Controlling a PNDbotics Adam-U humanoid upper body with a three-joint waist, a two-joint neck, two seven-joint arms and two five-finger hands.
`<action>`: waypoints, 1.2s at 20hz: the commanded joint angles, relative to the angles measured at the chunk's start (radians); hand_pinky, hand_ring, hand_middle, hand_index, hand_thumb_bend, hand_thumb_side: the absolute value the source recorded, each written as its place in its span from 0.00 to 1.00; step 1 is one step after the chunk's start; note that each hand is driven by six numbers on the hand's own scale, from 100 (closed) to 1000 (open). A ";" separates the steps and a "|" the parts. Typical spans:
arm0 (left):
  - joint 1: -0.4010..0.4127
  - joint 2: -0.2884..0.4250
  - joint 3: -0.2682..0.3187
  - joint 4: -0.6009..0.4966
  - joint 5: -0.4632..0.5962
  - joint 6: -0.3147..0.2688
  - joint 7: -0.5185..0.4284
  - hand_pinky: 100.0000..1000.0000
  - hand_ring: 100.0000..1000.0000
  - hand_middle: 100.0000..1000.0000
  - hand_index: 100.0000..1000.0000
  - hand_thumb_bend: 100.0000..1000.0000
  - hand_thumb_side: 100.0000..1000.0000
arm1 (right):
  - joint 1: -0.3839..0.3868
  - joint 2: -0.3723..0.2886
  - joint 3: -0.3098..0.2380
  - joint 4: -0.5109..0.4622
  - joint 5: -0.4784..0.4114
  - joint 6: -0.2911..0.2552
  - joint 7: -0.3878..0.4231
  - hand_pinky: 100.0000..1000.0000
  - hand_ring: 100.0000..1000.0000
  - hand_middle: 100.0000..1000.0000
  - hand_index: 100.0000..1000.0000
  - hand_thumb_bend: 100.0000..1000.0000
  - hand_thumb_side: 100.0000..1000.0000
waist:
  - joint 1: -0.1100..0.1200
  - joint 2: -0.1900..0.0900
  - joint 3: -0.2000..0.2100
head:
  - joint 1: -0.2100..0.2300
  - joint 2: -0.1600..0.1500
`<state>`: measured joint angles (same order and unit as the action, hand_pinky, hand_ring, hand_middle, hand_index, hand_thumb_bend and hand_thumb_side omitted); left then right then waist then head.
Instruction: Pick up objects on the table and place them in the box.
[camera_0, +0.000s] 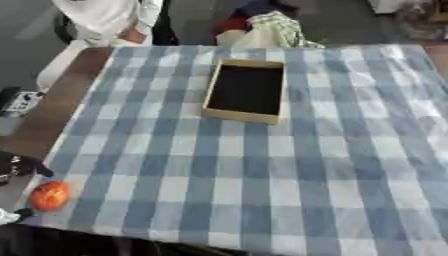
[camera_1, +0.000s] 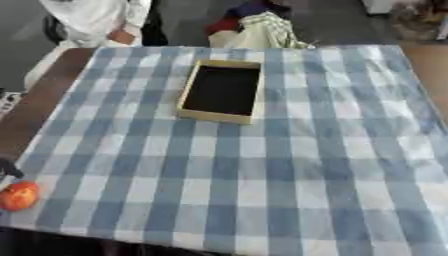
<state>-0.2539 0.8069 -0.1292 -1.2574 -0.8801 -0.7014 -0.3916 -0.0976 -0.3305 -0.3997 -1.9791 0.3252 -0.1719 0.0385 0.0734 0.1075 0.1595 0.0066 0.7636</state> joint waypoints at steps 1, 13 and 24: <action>-0.017 0.022 -0.008 0.002 0.006 -0.011 0.012 0.32 0.59 0.63 0.78 0.26 0.29 | -0.014 -0.010 0.000 -0.021 -0.008 -0.003 0.004 0.66 0.66 0.70 0.69 0.00 0.73 | 0.000 -0.006 -0.002 | 0.004 0.006; -0.019 0.005 -0.038 0.035 -0.052 0.025 0.111 0.12 0.41 0.46 0.62 0.22 0.29 | -0.017 -0.006 0.002 -0.021 -0.016 -0.005 0.015 0.66 0.66 0.70 0.69 0.00 0.74 | 0.001 -0.001 -0.007 | 0.007 0.006; -0.023 0.030 -0.002 0.027 -0.015 0.031 0.023 0.14 0.41 0.46 0.62 0.20 0.29 | -0.013 -0.003 0.005 -0.021 -0.020 -0.002 0.027 0.66 0.66 0.70 0.69 0.00 0.74 | 0.003 -0.004 -0.003 | 0.006 0.006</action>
<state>-0.2660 0.7909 -0.1505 -1.2191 -0.9058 -0.6700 -0.3577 -0.1049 -0.3211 -0.3933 -1.9791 0.3135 -0.1739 0.0628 0.0781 0.1124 0.1545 0.0114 0.7636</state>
